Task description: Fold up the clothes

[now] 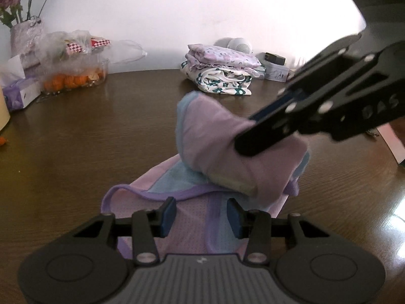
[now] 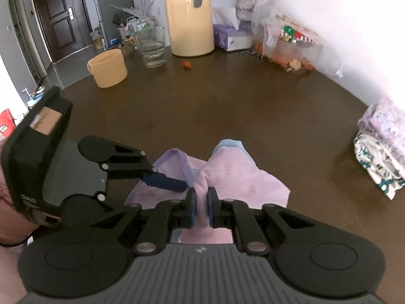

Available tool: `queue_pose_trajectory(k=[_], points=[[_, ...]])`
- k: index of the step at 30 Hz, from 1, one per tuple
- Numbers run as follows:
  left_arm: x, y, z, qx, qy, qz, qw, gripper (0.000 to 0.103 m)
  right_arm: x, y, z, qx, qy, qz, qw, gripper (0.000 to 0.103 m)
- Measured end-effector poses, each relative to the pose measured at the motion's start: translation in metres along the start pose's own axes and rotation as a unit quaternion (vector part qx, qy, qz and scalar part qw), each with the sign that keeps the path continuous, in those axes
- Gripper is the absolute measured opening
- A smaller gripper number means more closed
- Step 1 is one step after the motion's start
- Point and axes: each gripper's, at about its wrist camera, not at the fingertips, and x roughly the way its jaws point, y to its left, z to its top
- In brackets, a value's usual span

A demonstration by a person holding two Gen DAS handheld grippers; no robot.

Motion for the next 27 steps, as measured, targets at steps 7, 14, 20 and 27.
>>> queue_pose_trajectory(k=[7, 14, 20, 27], points=[[-0.011, 0.009, 0.001, -0.02, -0.017, 0.008, 0.9996, 0.04, 0.009, -0.006, -0.005, 0.012, 0.005, 0.012, 1.0, 0.009], [0.022, -0.017, 0.031, 0.025, -0.001, -0.05, 0.9984, 0.018, -0.018, -0.035, -0.011, 0.057, -0.037, -0.005, 0.998, 0.009], [0.056, -0.033, 0.058, 0.018, -0.005, -0.107, 0.994, 0.017, -0.03, -0.044, -0.015, 0.055, -0.049, -0.017, 0.997, 0.009], [0.066, -0.028, 0.053, -0.012, 0.008, -0.105, 0.9943, 0.028, -0.021, -0.05, -0.017, 0.057, -0.048, -0.011, 0.997, 0.01]])
